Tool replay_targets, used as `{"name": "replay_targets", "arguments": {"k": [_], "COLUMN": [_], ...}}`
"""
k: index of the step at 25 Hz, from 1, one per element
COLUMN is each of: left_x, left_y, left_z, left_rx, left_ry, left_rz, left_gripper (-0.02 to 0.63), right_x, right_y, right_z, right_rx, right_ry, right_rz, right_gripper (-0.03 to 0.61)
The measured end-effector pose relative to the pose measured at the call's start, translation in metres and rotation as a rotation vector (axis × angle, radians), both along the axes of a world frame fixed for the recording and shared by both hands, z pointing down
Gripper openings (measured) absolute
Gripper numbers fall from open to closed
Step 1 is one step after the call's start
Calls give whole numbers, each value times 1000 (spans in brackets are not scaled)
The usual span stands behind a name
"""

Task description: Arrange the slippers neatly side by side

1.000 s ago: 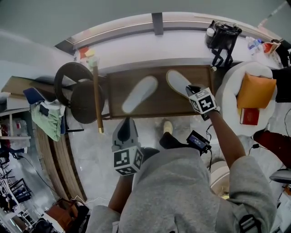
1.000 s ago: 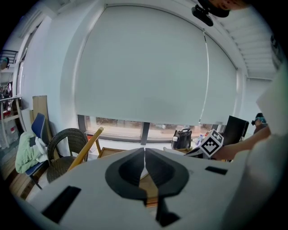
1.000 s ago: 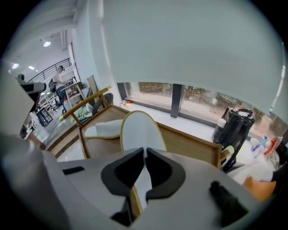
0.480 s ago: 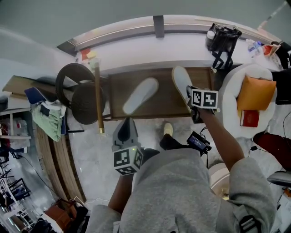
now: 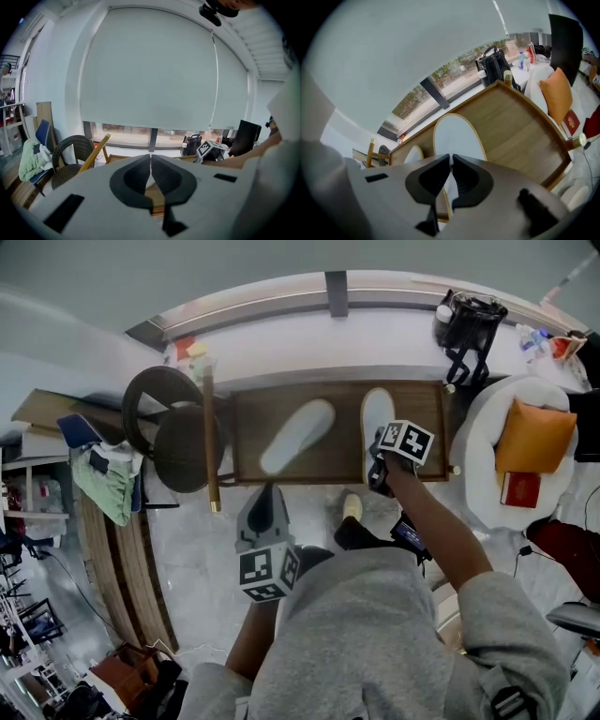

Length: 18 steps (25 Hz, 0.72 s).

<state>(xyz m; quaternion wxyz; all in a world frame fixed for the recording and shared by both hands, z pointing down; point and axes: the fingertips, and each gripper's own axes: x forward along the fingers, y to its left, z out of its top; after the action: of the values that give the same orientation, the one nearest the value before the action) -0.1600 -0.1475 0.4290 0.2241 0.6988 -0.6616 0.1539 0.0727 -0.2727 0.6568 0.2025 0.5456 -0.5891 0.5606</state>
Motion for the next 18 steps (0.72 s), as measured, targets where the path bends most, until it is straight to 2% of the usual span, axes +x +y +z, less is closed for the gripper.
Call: {"name": "replay_targets", "arguments": {"k": [4,14,18], "left_x": [-7,-19,-21], "left_y": [3,7,7], "left_z": [-1,2,2], "left_rx": [-6,-24,-25], "left_ry": [-9,-18,-17], "left_rz": [-22,-65,-70], "left_gripper": [20,20,19], "right_x": [-3,-17,-20], "right_y": [-5,-24,-16], "right_z": [23,33,35], "right_rx": [-17,-13,-52], "right_ry": [74,108,51], "right_rz": [-47,-100,-1], "right_gripper": [35,37,37]}}
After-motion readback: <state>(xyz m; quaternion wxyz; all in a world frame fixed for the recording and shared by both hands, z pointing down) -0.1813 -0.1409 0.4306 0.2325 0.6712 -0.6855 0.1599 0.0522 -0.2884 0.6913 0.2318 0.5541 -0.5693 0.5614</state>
